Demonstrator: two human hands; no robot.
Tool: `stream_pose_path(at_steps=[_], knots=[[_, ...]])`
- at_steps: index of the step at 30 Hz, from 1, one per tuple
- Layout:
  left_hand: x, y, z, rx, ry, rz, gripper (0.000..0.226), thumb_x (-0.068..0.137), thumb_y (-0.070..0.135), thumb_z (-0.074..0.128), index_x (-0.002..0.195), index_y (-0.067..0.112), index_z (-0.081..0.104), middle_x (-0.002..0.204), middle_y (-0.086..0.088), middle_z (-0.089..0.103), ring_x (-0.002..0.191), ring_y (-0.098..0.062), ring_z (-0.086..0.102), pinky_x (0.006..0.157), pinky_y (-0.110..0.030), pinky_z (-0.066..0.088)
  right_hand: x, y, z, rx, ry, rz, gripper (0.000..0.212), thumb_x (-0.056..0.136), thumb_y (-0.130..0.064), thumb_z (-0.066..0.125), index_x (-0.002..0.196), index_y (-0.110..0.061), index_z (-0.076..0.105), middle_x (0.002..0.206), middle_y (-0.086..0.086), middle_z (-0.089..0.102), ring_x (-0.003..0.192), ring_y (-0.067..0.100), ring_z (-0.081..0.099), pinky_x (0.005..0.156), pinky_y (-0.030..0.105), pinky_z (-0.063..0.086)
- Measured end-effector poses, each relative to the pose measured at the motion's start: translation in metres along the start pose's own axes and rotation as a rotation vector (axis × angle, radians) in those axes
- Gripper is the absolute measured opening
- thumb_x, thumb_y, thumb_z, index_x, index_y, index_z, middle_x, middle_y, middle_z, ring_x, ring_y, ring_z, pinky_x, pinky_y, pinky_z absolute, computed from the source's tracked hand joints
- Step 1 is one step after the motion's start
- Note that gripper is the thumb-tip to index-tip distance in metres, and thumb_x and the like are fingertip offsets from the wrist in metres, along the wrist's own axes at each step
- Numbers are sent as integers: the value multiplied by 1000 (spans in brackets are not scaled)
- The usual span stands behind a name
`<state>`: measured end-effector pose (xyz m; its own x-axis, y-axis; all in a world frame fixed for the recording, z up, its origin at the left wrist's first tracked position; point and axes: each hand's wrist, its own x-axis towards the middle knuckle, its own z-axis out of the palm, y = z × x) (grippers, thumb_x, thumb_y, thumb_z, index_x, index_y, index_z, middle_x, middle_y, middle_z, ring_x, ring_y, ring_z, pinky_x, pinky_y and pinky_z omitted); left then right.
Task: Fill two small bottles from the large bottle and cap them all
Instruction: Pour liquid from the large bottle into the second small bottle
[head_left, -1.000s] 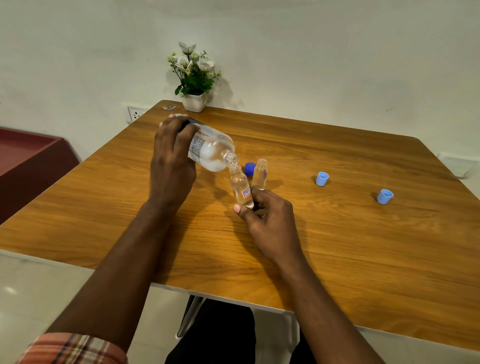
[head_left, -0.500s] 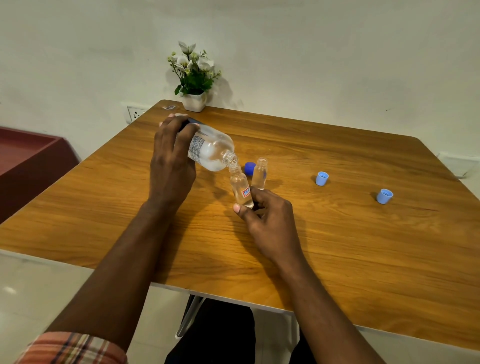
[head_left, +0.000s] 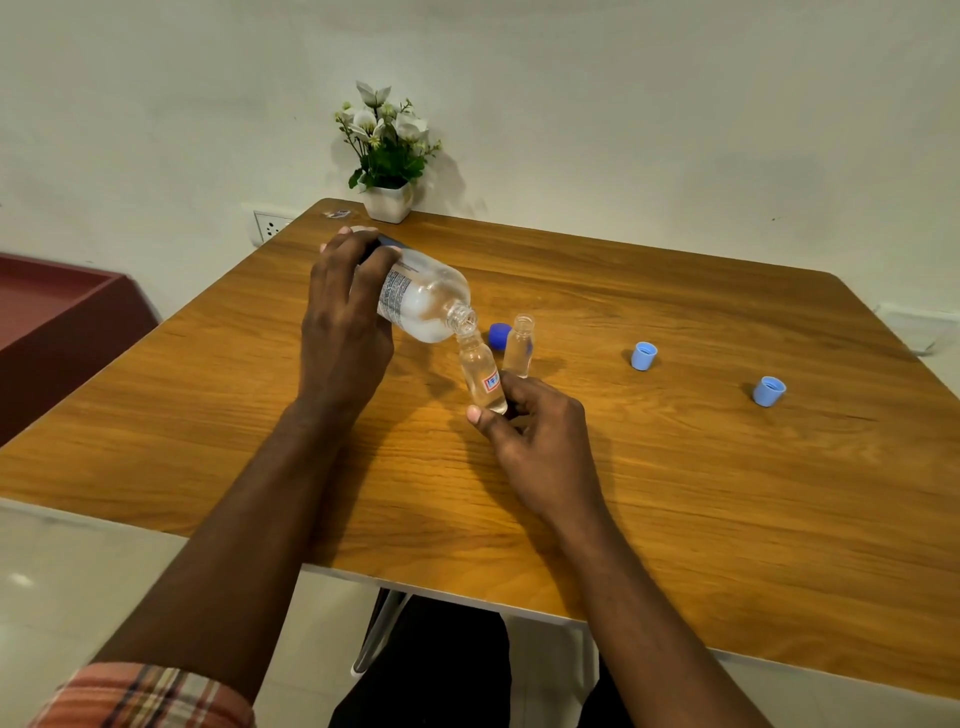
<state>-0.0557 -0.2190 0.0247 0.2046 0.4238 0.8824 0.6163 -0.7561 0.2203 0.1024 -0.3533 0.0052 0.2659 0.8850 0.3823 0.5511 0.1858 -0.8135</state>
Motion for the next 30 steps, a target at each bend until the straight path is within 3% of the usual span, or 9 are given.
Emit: stream_pose_path(at_steps=[30], knots=[[-2,-1,4,-10,14,-1,60,78,-5,73,125,11,41,131,-25,52,129,-33,39,102,-56,41,-1,0,0,26,4,13,17,83,-24,72,100,-24,73,88,-10,73,80,5,64,71,36,55]])
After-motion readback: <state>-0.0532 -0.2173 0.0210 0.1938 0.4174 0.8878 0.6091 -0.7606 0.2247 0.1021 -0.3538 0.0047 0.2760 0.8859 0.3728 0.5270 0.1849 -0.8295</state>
